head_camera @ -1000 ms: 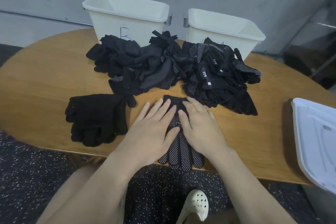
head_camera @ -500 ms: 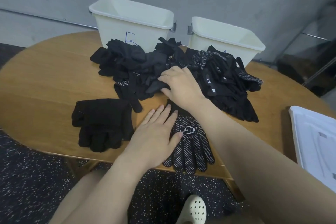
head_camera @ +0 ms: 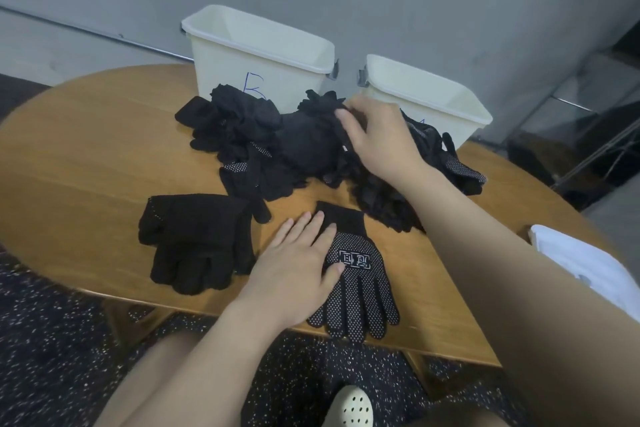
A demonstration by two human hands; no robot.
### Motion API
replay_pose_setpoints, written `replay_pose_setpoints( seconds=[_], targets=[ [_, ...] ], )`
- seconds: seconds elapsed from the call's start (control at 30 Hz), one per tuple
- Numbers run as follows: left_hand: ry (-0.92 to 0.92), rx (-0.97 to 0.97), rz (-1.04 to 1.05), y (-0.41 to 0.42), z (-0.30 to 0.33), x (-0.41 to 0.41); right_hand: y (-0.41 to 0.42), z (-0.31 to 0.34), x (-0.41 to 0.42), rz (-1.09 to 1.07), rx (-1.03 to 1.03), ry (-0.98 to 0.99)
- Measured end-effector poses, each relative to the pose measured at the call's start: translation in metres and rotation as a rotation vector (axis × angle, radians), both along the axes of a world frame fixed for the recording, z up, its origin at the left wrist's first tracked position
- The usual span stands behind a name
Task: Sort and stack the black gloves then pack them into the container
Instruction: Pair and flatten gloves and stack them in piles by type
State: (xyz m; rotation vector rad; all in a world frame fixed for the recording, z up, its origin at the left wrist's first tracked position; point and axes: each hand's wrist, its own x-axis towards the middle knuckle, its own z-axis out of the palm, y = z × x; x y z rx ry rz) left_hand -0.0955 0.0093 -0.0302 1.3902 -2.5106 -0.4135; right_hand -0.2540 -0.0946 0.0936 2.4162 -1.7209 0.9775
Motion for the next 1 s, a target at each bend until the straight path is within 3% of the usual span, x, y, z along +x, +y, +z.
replay_pose_setpoints(
  seconds=[0.13, 0.37, 0.5, 0.57, 0.77, 1.0],
  targets=[
    [0.065, 0.003, 0.013, 0.001, 0.0, 0.001, 0.012, 0.035, -0.001, -0.03, 0.028, -0.218],
    [0.793, 0.166, 0.247, 0.013, 0.024, 0.009, 0.067, 0.034, -0.021, -0.055, 0.262, -0.644],
    [0.993, 0.184, 0.267, 0.016, 0.029, 0.015, 0.101, 0.009, -0.027, 0.018, 0.445, -0.922],
    [1.086, 0.296, 0.242, 0.016, 0.031, 0.018, 0.112, -0.008, -0.027, 0.052, 0.501, -1.029],
    [1.221, 0.672, 0.155, 0.005, 0.033, 0.017, 0.121, -0.048, -0.022, 0.137, 0.651, -1.308],
    [1.242, 0.576, 0.244, -0.007, 0.035, 0.0, 0.109, -0.068, -0.033, 0.041, 0.829, -1.394]
  ],
)
